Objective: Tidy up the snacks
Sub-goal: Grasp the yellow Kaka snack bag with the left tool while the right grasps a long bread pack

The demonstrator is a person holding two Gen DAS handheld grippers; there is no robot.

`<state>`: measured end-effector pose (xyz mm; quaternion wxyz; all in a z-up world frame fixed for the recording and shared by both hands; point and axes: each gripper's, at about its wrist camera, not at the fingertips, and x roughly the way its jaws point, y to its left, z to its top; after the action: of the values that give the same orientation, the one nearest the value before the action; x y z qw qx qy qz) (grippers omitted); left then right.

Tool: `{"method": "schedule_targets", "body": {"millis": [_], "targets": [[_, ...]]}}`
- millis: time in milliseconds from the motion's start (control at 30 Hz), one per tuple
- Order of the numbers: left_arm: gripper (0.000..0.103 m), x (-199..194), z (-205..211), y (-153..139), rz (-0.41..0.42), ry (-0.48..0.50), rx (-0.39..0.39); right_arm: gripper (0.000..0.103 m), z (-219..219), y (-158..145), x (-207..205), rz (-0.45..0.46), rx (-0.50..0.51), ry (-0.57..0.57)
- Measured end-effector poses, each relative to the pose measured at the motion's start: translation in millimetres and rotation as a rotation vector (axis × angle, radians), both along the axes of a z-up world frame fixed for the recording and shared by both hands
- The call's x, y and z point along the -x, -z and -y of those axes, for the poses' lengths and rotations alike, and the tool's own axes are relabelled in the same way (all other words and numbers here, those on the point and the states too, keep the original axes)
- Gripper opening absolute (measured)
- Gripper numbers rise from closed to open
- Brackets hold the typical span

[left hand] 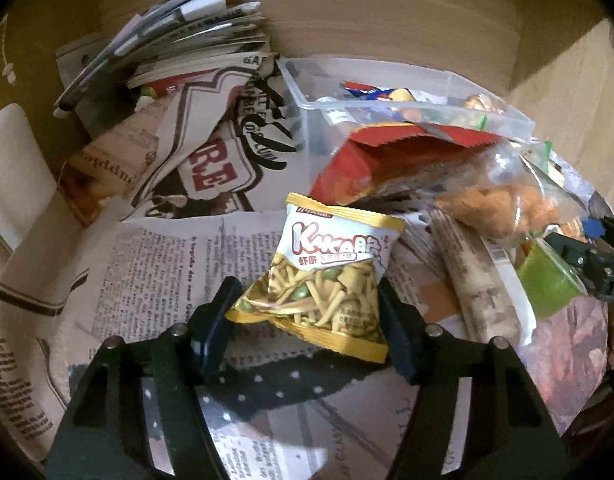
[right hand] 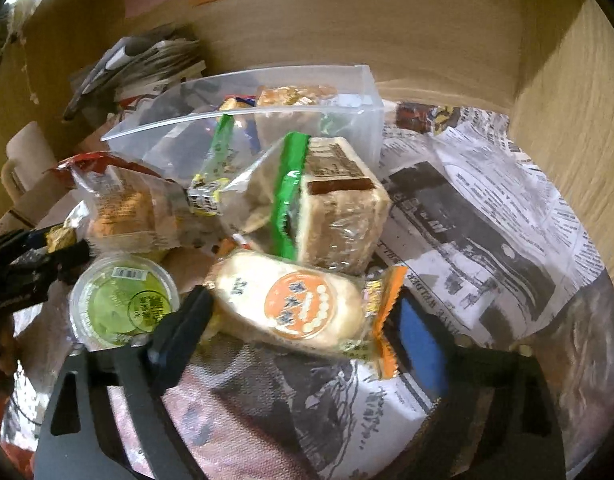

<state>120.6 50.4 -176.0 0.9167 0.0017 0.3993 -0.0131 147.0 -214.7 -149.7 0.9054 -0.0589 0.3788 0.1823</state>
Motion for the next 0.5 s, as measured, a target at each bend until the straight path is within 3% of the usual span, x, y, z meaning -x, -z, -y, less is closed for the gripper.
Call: {"method": "schedule_targets", "body": {"millis": [233,367,500], "targets": [[0.062,6.4,-2.8,-2.3,0.016,-0.019,-0.011,0.069,-1.1,-1.7,6.4,0.024,0.001,0.003],[0.061,12.4,-10.2,-6.6,0.028,-0.036,-0.003,0.044,6.3,-10.1,10.5,0.036,-0.033,0.009],[0.061,18.0,-16.5,-12.9,0.046,-0.050,-0.001,0.037,15.0,-13.1,8.9,0.012,-0.068,0.019]]}}
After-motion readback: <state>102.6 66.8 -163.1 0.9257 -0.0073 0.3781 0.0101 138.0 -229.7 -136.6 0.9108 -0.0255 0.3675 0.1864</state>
